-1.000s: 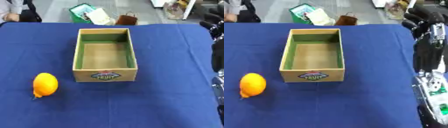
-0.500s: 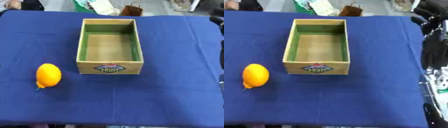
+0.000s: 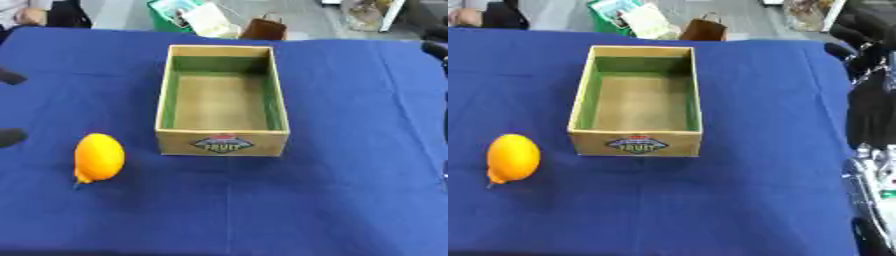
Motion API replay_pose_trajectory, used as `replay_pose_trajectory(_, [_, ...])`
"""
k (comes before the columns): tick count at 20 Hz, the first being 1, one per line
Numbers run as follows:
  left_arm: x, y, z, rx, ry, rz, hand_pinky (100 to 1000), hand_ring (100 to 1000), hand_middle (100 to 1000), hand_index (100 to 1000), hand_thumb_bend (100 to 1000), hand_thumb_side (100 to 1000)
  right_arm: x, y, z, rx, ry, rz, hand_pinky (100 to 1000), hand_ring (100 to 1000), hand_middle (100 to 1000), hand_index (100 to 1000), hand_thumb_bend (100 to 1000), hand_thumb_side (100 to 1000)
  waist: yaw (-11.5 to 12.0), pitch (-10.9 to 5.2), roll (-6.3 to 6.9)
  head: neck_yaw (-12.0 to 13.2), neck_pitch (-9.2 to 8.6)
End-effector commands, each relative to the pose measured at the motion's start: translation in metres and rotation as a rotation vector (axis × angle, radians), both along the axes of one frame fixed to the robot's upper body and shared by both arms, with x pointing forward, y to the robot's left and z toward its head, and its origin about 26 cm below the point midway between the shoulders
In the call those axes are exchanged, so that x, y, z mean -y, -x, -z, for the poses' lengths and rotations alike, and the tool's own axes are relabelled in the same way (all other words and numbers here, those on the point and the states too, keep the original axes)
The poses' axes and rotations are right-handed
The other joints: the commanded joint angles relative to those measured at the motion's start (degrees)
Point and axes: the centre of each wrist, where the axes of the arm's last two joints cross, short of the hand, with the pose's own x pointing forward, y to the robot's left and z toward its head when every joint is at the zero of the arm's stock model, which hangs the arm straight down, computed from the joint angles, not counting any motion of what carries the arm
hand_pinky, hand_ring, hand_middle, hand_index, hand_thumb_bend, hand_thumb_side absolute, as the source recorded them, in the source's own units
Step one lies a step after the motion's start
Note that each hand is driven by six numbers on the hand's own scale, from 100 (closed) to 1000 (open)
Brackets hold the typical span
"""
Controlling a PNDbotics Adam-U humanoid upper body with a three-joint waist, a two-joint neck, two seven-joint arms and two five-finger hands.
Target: Pick up objects on the table and place them in the box.
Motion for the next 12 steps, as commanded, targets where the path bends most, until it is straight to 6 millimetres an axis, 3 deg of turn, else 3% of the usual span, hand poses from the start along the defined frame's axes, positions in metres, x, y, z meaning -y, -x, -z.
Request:
replay_pose_trajectory(1, [0.007, -0.004, -0.011, -0.017, -0.028, 0.028, 659, 706, 757, 940, 524, 1000, 0.001, 0.001, -0.008, 0.023, 0.019, -0.012, 798, 823, 763, 837, 100, 1000, -0.1, -0.83, 0.30, 0.1, -0.97])
replay_pose_trajectory(5, [0.018, -0.012, -0.008, -0.062, -0.034, 0.058, 684, 736, 783, 964, 515, 994, 0.000, 0.001, -0.008, 0.021, 0.017, -0.016, 798, 823, 763, 837, 100, 1000, -0.4, -0.93, 0.39, -0.2, -1.40])
replay_pose_trajectory(10, [0.023, -0.019, -0.002, -0.113, -0.028, 0.065, 710, 762, 805, 981, 409, 893, 0.000, 0.001, -0.008, 0.020, 0.016, -0.018, 799, 824, 763, 838, 100, 1000, -0.5, -0.66, 0.38, -0.9, -1.93])
replay_pose_trajectory(12, [0.024, -0.021, 0.001, -0.128, -0.022, 0.066, 720, 770, 812, 982, 415, 868, 0.000, 0.001, -0.008, 0.021, 0.014, -0.017, 800, 825, 763, 838, 100, 1000, -0.6, -0.35, 0.24, -1.4, -2.22])
